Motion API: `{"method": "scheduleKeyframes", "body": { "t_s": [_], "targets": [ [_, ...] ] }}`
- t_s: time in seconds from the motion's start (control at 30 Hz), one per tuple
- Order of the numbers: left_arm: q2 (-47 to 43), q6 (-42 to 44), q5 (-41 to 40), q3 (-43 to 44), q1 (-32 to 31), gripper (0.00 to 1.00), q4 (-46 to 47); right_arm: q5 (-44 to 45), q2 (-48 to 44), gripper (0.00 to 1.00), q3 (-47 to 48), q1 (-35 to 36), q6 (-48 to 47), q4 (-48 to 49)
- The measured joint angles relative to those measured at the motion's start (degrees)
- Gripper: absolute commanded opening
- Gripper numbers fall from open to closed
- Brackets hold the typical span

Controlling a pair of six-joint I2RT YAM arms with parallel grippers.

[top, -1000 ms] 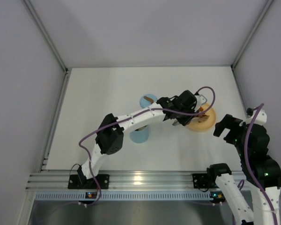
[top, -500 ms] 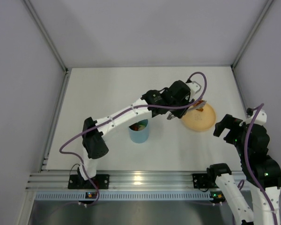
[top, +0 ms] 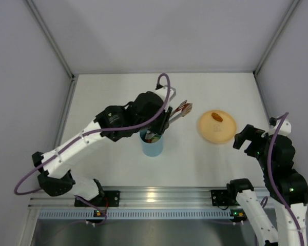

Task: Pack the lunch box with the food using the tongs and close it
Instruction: Place the fake food in the packing box.

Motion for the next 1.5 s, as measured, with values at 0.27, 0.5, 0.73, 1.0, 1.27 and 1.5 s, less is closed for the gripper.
{"method": "scheduleKeyframes", "body": {
  "t_s": [0.27, 0.5, 0.73, 1.0, 1.27, 1.5],
  "targets": [
    [-17.3, -3.8, -1.2, -9.8, 0.0, 0.26, -7.2, -0.2, 1.7, 1.0, 0.0, 0.0, 0.0, 0.5],
    [-25.8, -6.9, -3.6, -16.7, 0.0, 0.25, -12.6, -0.6, 2.2, 0.99, -1.7, 0.0, 0.0, 1.6],
    [-27.6, -9.6, -4.0, -26.4, 0.0, 0.29, -13.2, -1.5, 2.2, 1.0, -3.0, 0.0, 0.0, 2.2],
    [-28.6, -10.4, -4.0, -28.0, 0.0, 0.47, -13.0, -1.8, 2.2, 1.0, -3.0, 0.0, 0.3, 3.0],
    [-27.9, -10.2, -4.2, -24.5, 0.0, 0.51, -13.0, -2.0, 2.2, 0.99, -3.0, 0.0, 0.5, 3.0],
    [-24.0, -9.6, -4.0, -17.4, 0.0, 0.51, -12.6, -2.0, 2.2, 0.99, -3.0, 0.0, 0.5, 3.0]
  ]
}}
